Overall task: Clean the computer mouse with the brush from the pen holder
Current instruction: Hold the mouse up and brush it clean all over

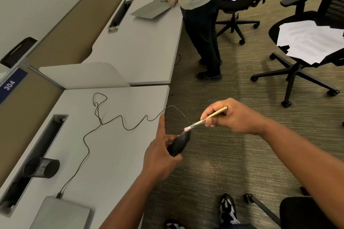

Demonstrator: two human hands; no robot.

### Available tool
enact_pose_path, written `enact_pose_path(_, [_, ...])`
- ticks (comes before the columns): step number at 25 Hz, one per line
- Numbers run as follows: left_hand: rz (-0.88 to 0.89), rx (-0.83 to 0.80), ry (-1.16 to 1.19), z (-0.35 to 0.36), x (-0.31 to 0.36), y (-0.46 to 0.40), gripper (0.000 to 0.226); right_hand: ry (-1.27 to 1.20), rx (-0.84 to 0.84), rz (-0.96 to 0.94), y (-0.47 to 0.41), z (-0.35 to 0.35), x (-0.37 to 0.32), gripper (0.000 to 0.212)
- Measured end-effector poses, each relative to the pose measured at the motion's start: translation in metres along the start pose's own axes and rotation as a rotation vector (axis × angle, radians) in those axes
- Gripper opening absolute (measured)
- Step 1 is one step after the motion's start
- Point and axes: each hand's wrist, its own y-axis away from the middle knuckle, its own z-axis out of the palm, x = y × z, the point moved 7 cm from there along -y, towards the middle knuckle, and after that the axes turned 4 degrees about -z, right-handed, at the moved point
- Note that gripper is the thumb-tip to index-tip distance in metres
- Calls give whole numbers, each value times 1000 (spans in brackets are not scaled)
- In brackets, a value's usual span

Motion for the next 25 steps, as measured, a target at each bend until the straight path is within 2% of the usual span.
enact_pose_path(4, [21, 20, -49, -1, 6, 0, 152, 230, -158, -59, -1, 38, -16, 23])
enact_pose_path(11, [13, -2, -77, 0, 3, 3, 151, 501, -137, 30, -5, 19, -5, 21])
enact_pose_path(14, [16, -15, -71, 0, 1, 2, 151, 377, -84, 9, -3, 17, -10, 23])
enact_pose_path(18, [31, -17, -53, 0, 2, 0, 152, 277, -158, -56, -7, 37, -19, 23])
enact_pose_path(21, [37, -11, -9, -2, 0, -2, 148, 284, -78, -18, -12, 26, -10, 21])
enact_pose_path(25, [47, -14, 44, -2, -3, -4, 145, 138, -2, 58, -13, 6, 9, 20])
